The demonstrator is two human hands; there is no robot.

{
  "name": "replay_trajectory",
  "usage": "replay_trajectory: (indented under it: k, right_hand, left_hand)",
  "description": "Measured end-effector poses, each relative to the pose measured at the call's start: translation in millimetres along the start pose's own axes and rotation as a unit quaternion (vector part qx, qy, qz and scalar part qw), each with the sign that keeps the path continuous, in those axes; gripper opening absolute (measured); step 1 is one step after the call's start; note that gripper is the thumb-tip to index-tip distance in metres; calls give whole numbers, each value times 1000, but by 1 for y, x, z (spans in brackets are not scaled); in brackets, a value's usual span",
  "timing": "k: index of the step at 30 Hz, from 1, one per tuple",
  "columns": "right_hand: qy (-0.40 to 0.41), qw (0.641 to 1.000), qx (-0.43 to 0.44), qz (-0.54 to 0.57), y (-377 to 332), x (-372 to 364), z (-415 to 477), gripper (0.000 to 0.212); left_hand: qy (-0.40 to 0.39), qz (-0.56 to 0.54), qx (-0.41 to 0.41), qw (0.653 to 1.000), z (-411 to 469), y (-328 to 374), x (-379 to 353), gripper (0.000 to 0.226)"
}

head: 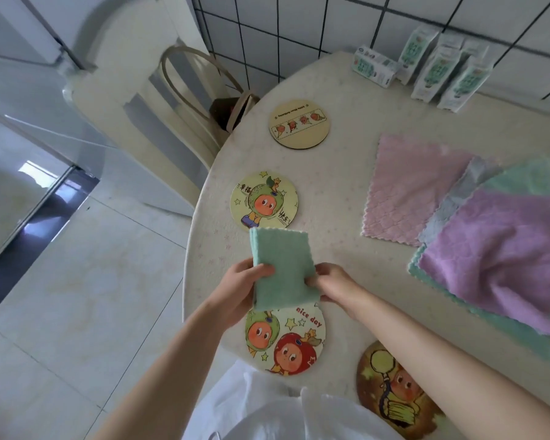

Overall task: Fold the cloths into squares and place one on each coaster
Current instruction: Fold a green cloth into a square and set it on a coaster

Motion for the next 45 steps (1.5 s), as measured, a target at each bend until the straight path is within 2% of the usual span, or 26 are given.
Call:
replay_trajectory:
  k: [3, 5, 10, 16, 19, 22, 25, 32, 39, 42, 45]
  right_hand:
    - [-46, 983, -24, 174, -19, 7, -2, 25]
    - [-31, 977, -7, 212, -43, 22, 2, 20]
    - [43, 975, 55, 210, -115, 65, 28, 21]
    - [80, 970, 100, 205, -199, 113, 80, 20]
    - [112, 968, 114, 191, -234, 131, 109, 23]
    - [152, 964, 144, 165, -264, 147, 139, 22]
    - [188, 961, 168, 114, -282, 159, 167, 31]
    - [237, 963, 128, 18, -273, 163, 210, 28]
    - [275, 951, 134, -47, -268, 171, 212, 17]
    - [275, 946, 147, -86, -270, 170, 207, 16]
    - [269, 940, 146, -150, -269, 170, 197, 22]
  left_hand:
    - [-12, -19, -7, 1000, 14, 27, 0, 38]
    - [-19, -29, -15, 999, 29, 50, 2, 45]
    - [-6, -9, -49, 999, 81, 120, 3, 32]
    - [58, 74, -82, 992, 155, 208, 5, 24]
    - [78, 110, -109, 985, 190, 246, 5, 23]
    - [98, 148, -137, 975, 222, 277, 7, 12]
    - [121, 183, -146, 965, 245, 291, 11, 5]
    - [213, 214, -83, 950, 276, 264, 33, 9]
    - [273, 229, -85, 931, 277, 252, 46, 18]
    - [292, 278, -93, 910, 272, 257, 45, 19]
    - [302, 377, -109, 869, 265, 265, 42, 23]
Point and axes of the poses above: each hand's wrist, its own z-axis towards the middle knuckle, its own x-axis out of the back of the hand, y = z × x, the point moved 9 cm from there along z, towards the middle knuckle, and after that the axes turned 7 degrees about z, right-handed, at the moved point
